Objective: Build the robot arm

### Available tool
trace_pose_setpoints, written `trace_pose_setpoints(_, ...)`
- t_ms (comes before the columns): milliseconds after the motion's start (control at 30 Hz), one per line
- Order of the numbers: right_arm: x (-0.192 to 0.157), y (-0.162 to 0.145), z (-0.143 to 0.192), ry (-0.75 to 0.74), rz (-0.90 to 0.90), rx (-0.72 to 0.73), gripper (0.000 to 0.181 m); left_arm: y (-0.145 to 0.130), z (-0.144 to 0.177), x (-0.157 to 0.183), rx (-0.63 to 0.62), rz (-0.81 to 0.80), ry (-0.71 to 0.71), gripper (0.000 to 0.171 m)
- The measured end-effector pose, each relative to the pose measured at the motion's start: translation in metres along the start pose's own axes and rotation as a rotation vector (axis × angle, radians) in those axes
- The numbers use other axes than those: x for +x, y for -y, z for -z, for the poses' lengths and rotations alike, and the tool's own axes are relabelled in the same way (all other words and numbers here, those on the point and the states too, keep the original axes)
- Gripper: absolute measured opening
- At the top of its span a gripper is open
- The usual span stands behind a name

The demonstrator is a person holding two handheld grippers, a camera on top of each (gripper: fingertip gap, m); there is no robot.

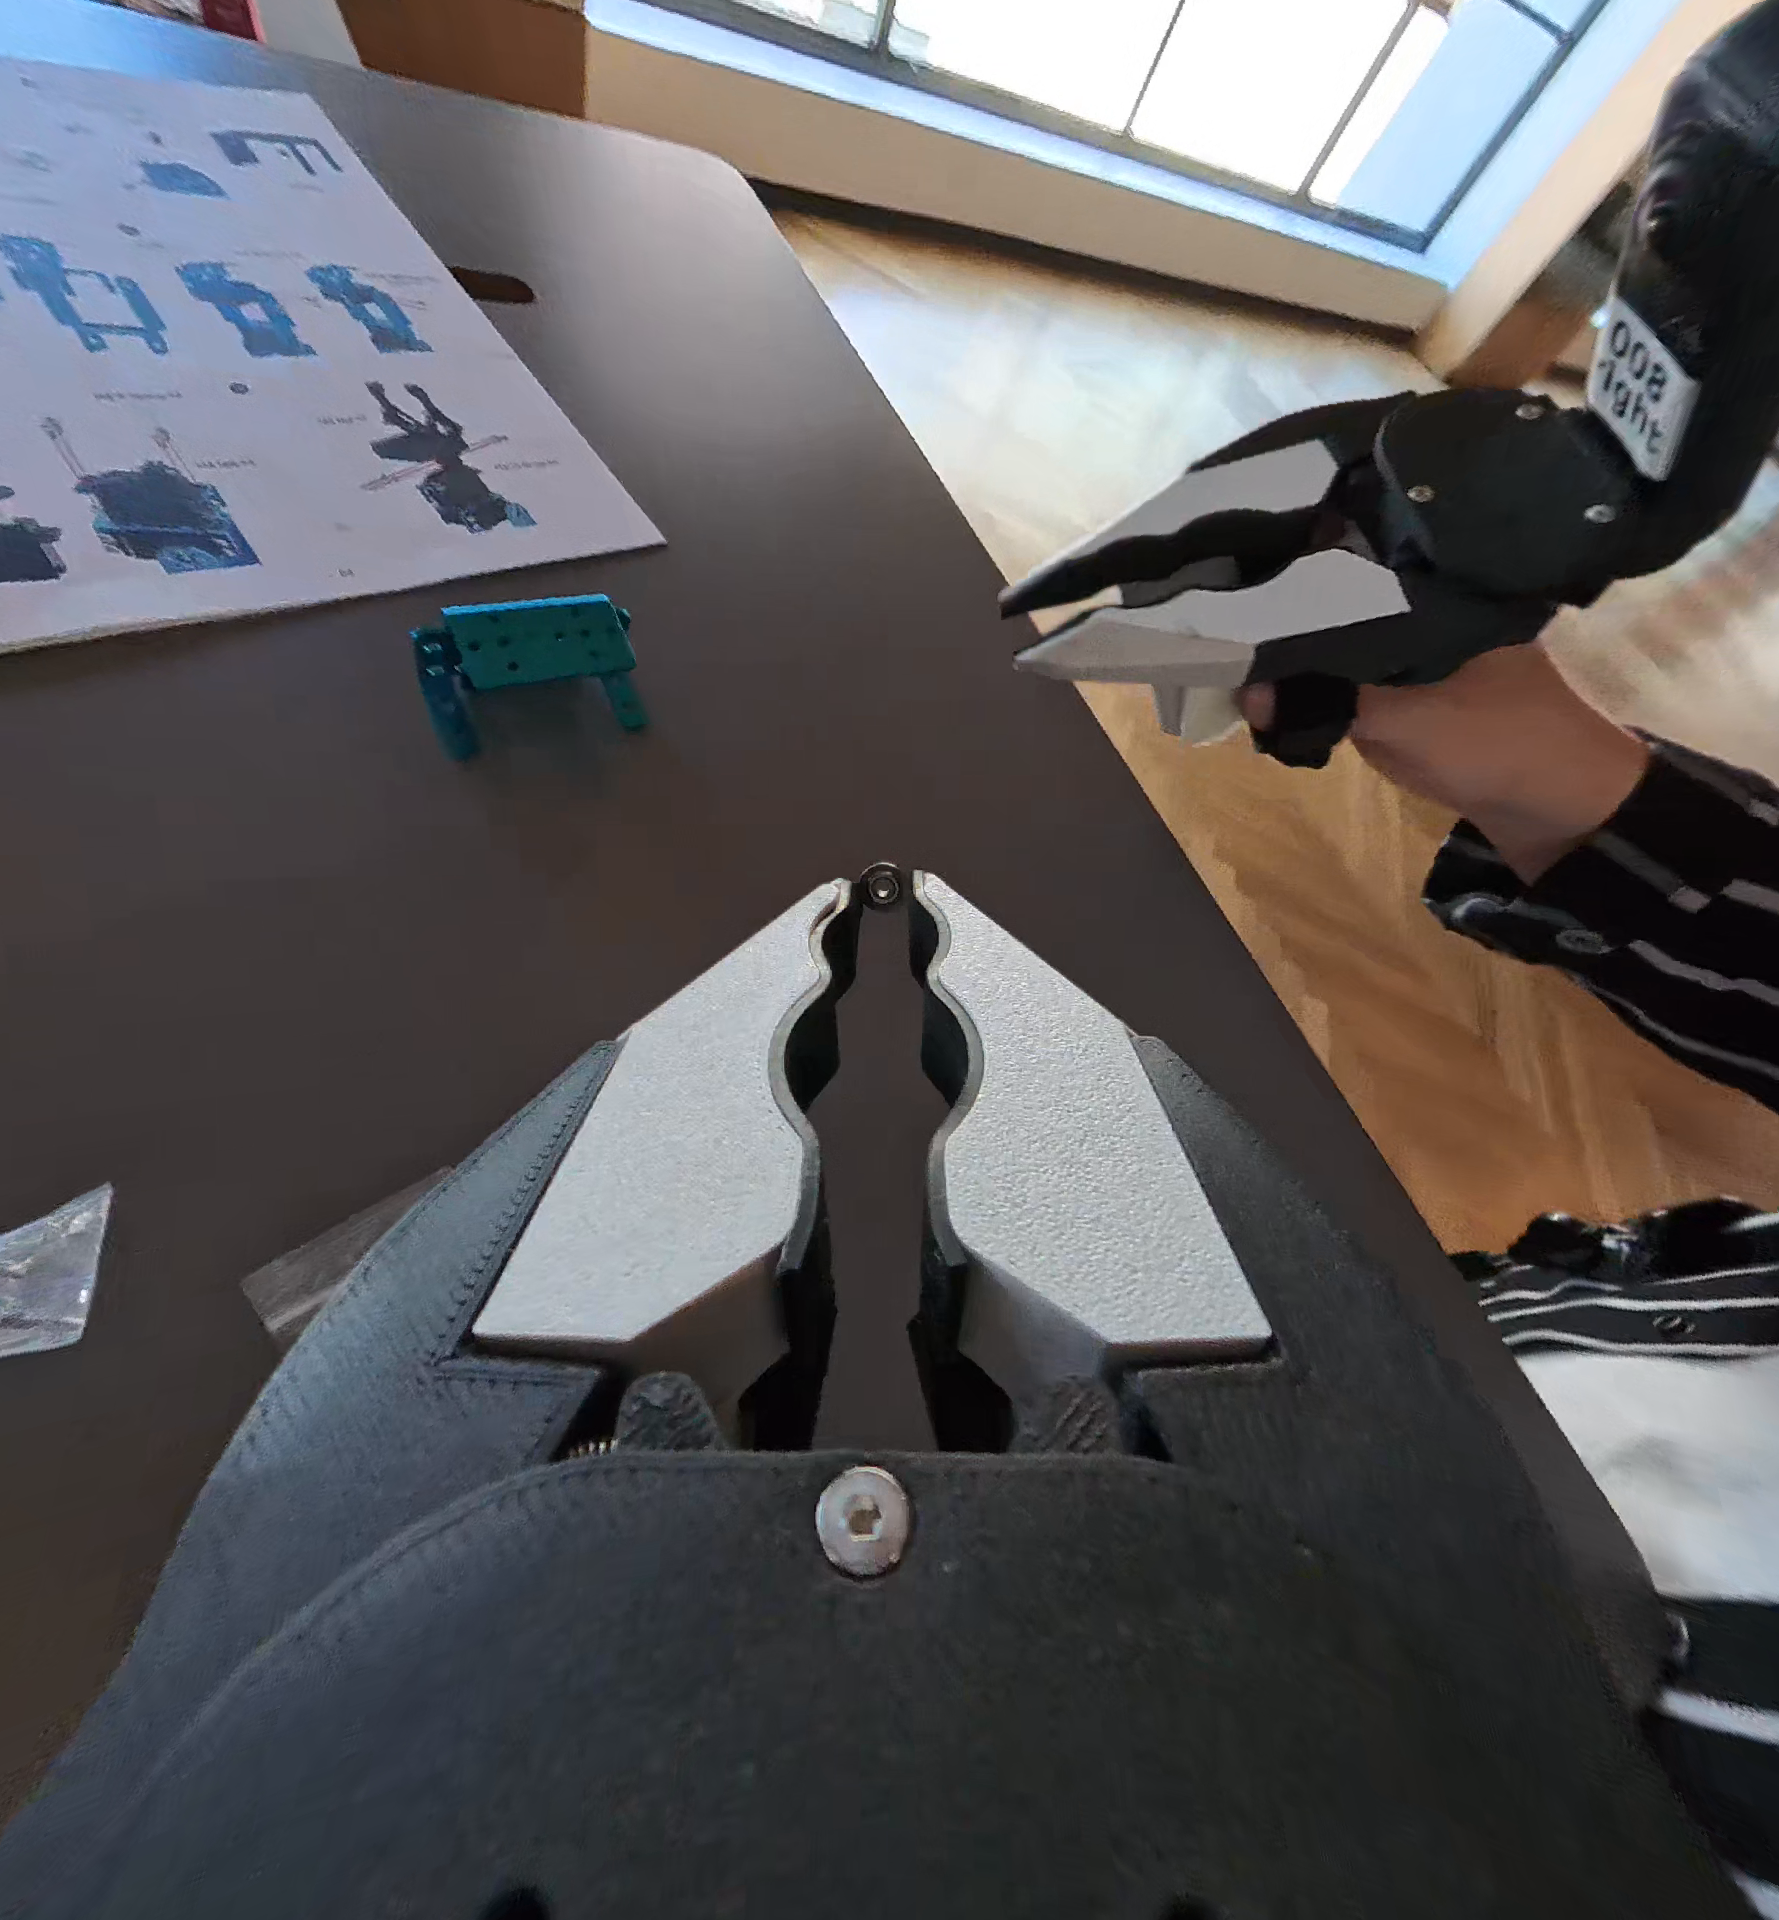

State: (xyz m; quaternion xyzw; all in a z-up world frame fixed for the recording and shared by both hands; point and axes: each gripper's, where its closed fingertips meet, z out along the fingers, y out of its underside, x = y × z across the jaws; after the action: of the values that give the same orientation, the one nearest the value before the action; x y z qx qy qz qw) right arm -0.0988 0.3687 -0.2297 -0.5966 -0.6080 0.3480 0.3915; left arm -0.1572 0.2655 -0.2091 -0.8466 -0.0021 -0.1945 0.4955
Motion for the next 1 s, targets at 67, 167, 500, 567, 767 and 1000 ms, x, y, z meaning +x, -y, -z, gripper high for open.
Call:
trace_pose_setpoints(67,0.026,0.007,-0.014,-0.016,0.03,0.031,0.017,0.007,-0.004,-0.004,0.038,0.0,0.029,0.008)
trace_pose_setpoints(167,0.059,0.017,-0.037,-0.017,0.056,0.055,0.019,0.017,-0.011,-0.018,0.068,0.025,0.073,0.008)
trace_pose_setpoints(500,0.188,0.021,-0.109,-0.027,0.324,0.072,0.018,0.049,-0.032,-0.053,0.126,0.115,0.253,0.008)
trace_pose_setpoints(567,0.218,0.024,-0.121,-0.063,0.404,0.07,0.018,0.06,-0.034,-0.063,0.16,0.112,0.308,0.008)
trace_pose_setpoints(767,0.281,0.031,-0.147,-0.179,0.412,0.037,0.017,0.075,-0.044,-0.09,0.177,0.124,0.388,0.008)
trace_pose_setpoints(1000,0.313,0.031,-0.164,-0.387,0.55,-0.029,0.013,0.095,-0.053,-0.119,0.192,0.093,0.387,0.008)
